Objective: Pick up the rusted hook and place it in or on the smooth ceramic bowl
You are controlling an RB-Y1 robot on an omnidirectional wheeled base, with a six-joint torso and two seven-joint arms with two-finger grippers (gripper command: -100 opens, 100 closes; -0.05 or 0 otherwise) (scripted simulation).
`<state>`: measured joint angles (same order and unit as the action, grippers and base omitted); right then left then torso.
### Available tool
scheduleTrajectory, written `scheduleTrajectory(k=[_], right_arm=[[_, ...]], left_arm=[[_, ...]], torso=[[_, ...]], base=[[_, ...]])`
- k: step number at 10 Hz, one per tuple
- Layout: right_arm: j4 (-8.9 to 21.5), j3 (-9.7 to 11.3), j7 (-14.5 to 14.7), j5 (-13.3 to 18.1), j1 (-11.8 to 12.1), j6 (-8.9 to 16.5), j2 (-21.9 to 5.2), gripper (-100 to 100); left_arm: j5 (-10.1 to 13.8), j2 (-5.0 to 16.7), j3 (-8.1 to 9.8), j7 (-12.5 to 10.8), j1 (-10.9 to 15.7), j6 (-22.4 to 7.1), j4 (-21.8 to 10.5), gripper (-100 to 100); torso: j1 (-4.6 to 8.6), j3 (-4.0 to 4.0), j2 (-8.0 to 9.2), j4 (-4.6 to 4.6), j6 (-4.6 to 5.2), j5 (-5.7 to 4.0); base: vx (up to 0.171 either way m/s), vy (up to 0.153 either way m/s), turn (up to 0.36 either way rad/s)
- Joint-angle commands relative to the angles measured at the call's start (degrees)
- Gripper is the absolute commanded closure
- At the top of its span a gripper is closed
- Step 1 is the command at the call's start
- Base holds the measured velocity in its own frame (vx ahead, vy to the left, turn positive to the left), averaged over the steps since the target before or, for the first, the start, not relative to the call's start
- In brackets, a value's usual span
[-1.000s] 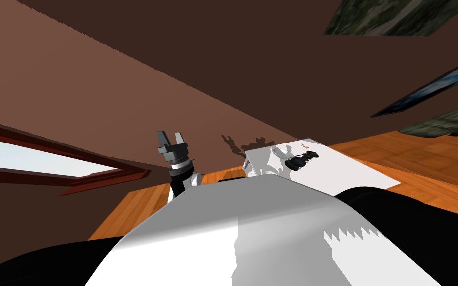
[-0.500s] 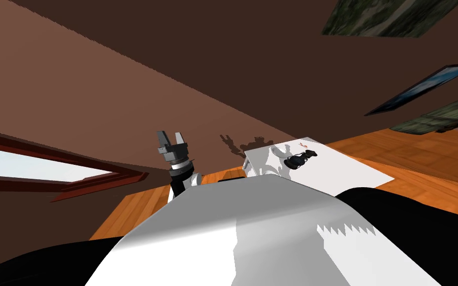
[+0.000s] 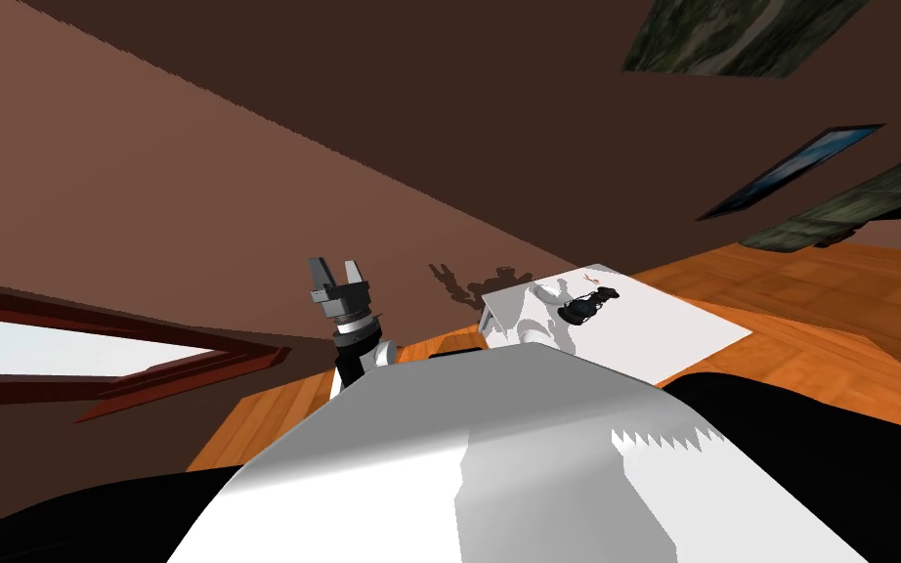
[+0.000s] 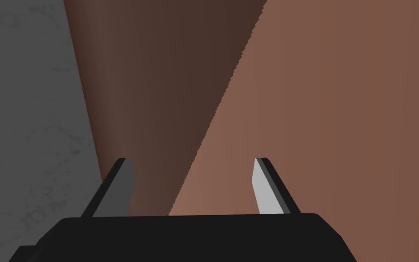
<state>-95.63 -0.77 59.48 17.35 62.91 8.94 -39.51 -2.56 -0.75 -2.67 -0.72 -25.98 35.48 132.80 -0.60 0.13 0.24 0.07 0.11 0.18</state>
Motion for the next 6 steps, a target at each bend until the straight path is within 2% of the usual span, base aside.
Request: scheduleTrajectory(k=[1,5,6], right_arm=[[-1.8,-1.7,-0.5,-0.5,1.6,-1.4,-0.6,100],[-5.3,-4.7,-1.3,-1.7,4.6,-3.5,-2.0,100],[-7.0,-5.8,-1.5,-2.3,5.8,-4.3,-2.5,100]], left_arm=[[0.0,0.0,0.00,0.0,0.0,0.0,0.0,0],[0.0,0.0,0.00,0.0,0.0,0.0,0.0,0],[0.0,0.0,0.00,0.0,0.0,0.0,0.0,0]], torso=[[0.00,0.00,0.00,0.00,0.00,0.00],[0.20,-0.02,-0.05,0.01,-0.03,-0.06],[0.19,-0.02,-0.04,0.00,-0.01,-0.07]], base=[[-0.028,0.103,-0.084],[-0.017,0.074,-0.055],[-0.013,0.072,-0.079]])
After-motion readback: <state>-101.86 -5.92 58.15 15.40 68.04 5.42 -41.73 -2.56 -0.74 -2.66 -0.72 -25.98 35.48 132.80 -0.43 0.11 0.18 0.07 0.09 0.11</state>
